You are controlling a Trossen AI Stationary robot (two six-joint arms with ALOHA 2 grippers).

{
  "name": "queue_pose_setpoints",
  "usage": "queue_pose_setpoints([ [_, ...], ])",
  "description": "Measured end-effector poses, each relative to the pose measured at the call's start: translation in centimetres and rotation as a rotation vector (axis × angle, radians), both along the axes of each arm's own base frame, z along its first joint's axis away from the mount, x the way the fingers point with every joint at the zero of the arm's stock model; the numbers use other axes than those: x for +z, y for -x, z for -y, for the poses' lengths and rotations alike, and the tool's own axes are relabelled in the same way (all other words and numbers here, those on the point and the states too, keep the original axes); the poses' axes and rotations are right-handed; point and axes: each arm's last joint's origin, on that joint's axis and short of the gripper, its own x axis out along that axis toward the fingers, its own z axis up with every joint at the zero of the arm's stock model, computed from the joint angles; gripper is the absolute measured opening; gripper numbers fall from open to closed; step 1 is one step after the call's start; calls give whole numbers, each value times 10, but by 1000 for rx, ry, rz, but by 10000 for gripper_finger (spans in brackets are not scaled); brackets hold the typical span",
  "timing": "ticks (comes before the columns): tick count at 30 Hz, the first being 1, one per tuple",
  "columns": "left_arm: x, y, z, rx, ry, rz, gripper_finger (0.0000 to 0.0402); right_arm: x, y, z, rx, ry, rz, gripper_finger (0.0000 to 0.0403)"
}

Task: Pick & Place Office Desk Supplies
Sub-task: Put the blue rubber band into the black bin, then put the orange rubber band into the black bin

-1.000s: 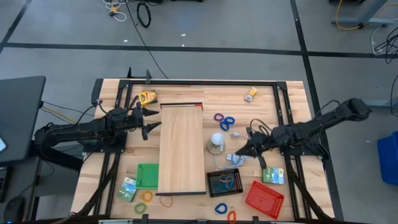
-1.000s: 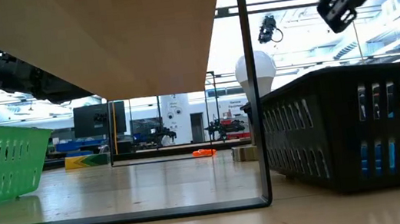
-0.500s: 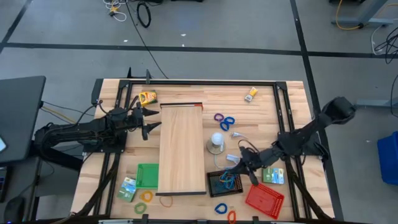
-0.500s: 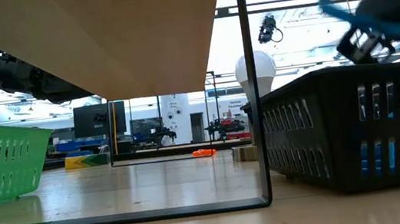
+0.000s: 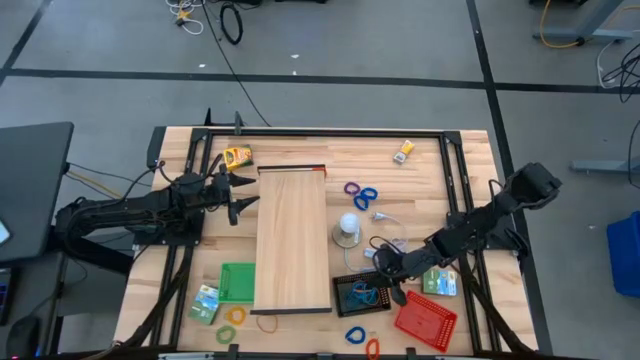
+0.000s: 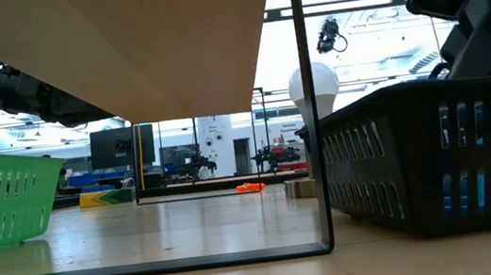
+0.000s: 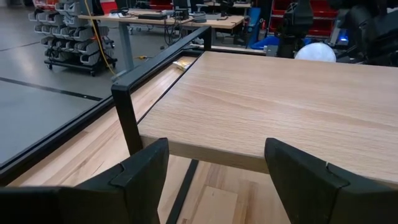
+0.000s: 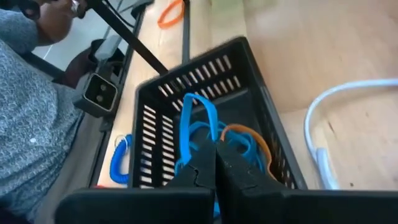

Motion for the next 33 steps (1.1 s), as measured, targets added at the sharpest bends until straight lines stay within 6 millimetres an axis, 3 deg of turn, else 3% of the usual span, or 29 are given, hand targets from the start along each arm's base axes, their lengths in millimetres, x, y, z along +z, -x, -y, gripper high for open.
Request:
queue_pose_setpoints([
  [20, 1, 0, 0, -3, -15, 1, 273, -4, 2, 1, 33, 41, -31, 120],
  [33, 2, 0, 0, -3, -17, 12, 273, 6, -2, -1, 37, 22, 69, 137],
])
